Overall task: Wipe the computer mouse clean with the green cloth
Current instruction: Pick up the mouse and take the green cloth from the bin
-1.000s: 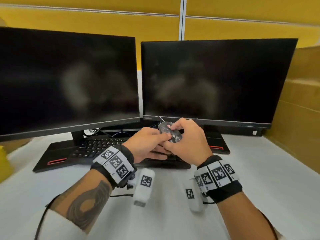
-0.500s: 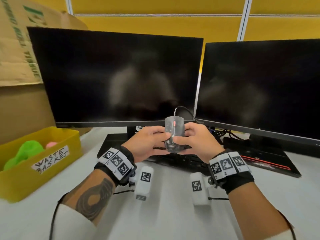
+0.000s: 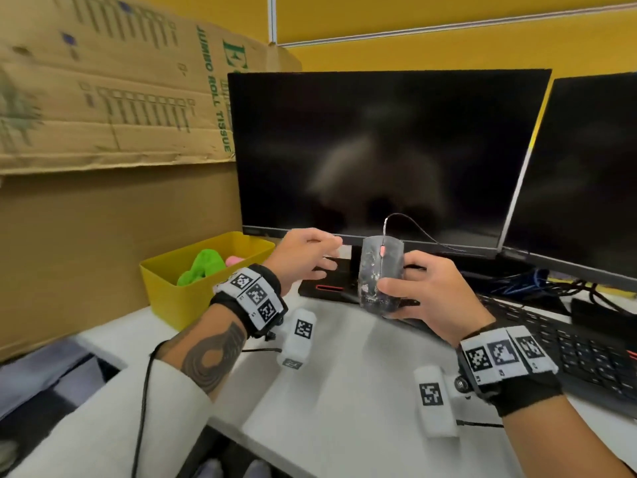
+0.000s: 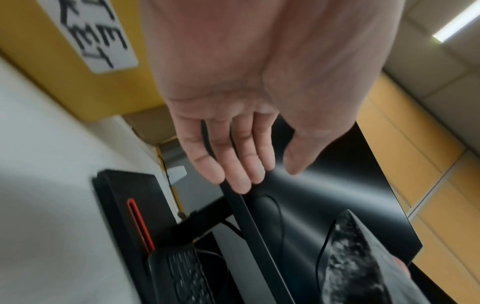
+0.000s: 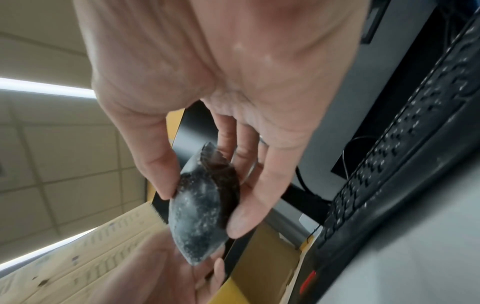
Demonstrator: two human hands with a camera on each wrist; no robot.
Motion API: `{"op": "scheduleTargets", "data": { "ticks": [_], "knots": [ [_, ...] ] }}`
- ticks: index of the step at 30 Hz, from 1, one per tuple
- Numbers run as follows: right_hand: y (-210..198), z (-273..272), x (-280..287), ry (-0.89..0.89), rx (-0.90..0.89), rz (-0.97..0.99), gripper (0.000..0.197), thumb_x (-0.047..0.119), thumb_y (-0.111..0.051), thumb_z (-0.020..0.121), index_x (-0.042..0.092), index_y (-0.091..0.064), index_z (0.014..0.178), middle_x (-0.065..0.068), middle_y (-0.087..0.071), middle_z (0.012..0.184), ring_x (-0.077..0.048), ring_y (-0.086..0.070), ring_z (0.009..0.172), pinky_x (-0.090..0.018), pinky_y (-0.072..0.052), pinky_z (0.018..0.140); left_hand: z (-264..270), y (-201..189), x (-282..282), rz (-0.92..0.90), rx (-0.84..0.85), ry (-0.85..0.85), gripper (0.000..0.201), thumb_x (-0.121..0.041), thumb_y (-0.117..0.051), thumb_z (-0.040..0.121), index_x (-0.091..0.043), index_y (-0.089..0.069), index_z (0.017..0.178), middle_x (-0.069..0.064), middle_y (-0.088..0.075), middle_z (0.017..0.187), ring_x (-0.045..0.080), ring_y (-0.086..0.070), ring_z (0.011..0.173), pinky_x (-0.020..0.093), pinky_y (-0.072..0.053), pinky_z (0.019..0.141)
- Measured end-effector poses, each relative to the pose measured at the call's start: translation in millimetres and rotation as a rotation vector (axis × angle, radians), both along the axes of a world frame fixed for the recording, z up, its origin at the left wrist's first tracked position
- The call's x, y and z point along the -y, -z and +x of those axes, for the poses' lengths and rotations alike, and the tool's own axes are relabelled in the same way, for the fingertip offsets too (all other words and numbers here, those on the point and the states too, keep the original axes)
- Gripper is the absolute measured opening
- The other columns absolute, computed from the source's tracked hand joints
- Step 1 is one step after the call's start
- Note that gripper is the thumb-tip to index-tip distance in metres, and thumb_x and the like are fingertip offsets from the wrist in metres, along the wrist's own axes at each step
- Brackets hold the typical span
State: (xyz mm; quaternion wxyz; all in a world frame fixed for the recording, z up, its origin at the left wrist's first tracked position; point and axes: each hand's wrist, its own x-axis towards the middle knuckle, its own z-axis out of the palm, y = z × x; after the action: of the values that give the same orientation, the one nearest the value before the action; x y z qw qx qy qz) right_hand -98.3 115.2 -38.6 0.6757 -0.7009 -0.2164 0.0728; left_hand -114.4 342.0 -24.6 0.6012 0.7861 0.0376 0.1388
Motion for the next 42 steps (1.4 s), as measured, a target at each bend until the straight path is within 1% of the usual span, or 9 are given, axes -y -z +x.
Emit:
{"op": "scheduleTargets", "data": {
  "ticks": [3, 6, 10, 16, 22, 27, 32, 37, 42],
  "knots": [
    [3, -13, -15, -0.069, 0.02, 0.013, 0.032, -0.003, -0.079, 0.083, -0.002, -0.066, 0.112, -0.022, -0.078, 0.102, -0.041, -0.077, 0.093, -0.056, -0.065, 0.075, -12, -8, -19, 0.081, 0.095, -0.159, 0.01, -0.023, -0.069, 0.099, -0.013, -0.073, 0.099, 0.007, -0.075, 0.093, 0.015, -0.07, 0.075, 0.031, -0.059, 0.07],
    [7, -22, -27, -0.122, 0.042, 0.021, 0.034, -0.004, -0.078, 0.084, -0.003, -0.065, 0.115, -0.023, -0.078, 0.103, -0.043, -0.077, 0.096, -0.058, -0.064, 0.076, -16, -21, -50, 0.278, 0.076, -0.344, 0.012, -0.025, -0.07, 0.093, -0.014, -0.077, 0.09, 0.004, -0.078, 0.085, 0.02, -0.074, 0.082, 0.034, -0.063, 0.078],
    [7, -30, -33, -0.169, 0.07, 0.028, 0.034, -0.004, -0.076, 0.085, -0.002, -0.065, 0.118, -0.021, -0.079, 0.104, -0.039, -0.077, 0.096, -0.054, -0.065, 0.075, -19, -44, -98, 0.405, -0.191, -0.507, 0.031, -0.032, -0.07, 0.095, -0.008, -0.073, 0.114, 0.012, -0.073, 0.112, 0.032, -0.07, 0.102, 0.038, -0.06, 0.081],
    [8, -30, -31, -0.169, 0.083, 0.059, 0.036, -0.004, -0.077, 0.085, -0.001, -0.065, 0.119, -0.023, -0.078, 0.106, -0.04, -0.077, 0.097, -0.053, -0.065, 0.073, -18, -51, -119, 0.954, -0.728, -0.362, 0.029, -0.031, -0.048, 0.109, -0.01, -0.062, 0.123, 0.007, -0.061, 0.125, 0.025, -0.052, 0.105, 0.034, -0.048, 0.095],
    [11, -30, -32, -0.185, 0.096, 0.049, 0.036, -0.004, -0.077, 0.084, 0.0, -0.066, 0.118, -0.022, -0.078, 0.106, -0.04, -0.077, 0.098, -0.059, -0.064, 0.076, -11, -32, -122, 1.199, -0.856, -0.305, 0.043, -0.046, -0.047, 0.109, -0.01, -0.065, 0.124, 0.009, -0.063, 0.116, 0.028, -0.055, 0.101, 0.032, -0.044, 0.089],
    [12, -28, -32, -0.184, 0.103, 0.033, 0.034, -0.004, -0.078, 0.084, 0.001, -0.067, 0.116, -0.02, -0.078, 0.105, -0.037, -0.077, 0.097, -0.057, -0.065, 0.076, -1, -33, -139, 1.109, -0.758, -0.441, 0.036, -0.045, -0.074, 0.092, -0.009, -0.071, 0.095, 0.006, -0.068, 0.087, 0.027, -0.068, 0.092, 0.035, -0.06, 0.088],
    [12, -24, -27, -0.163, 0.096, 0.04, 0.033, -0.004, -0.078, 0.084, 0.001, -0.068, 0.114, -0.021, -0.078, 0.104, -0.038, -0.077, 0.097, -0.059, -0.064, 0.078, -14, -61, -129, 0.802, -0.421, -0.694, 0.038, -0.023, -0.092, 0.076, -0.003, -0.061, 0.08, 0.013, -0.064, 0.089, 0.033, -0.063, 0.091, 0.04, -0.057, 0.076],
    [11, -21, -23, -0.138, 0.094, 0.048, 0.032, -0.004, -0.078, 0.084, 0.0, -0.067, 0.114, -0.023, -0.078, 0.105, -0.041, -0.077, 0.096, -0.058, -0.064, 0.076, -19, -83, -117, 0.598, -0.042, -0.762, 0.011, -0.011, -0.077, 0.084, -0.015, -0.07, 0.092, 0.009, -0.071, 0.111, 0.03, -0.068, 0.101, 0.037, -0.059, 0.086],
    [3, -19, -13, -0.098, 0.092, 0.095, 0.032, -0.004, -0.076, 0.085, 0.0, -0.067, 0.115, -0.022, -0.078, 0.105, -0.042, -0.077, 0.096, -0.06, -0.063, 0.079, -27, -110, -81, 0.6, 0.23, -0.618, 0.019, -0.012, -0.075, 0.09, -0.025, -0.076, 0.104, 0.0, -0.072, 0.107, 0.017, -0.067, 0.1, 0.028, -0.056, 0.085]
  ]
}}
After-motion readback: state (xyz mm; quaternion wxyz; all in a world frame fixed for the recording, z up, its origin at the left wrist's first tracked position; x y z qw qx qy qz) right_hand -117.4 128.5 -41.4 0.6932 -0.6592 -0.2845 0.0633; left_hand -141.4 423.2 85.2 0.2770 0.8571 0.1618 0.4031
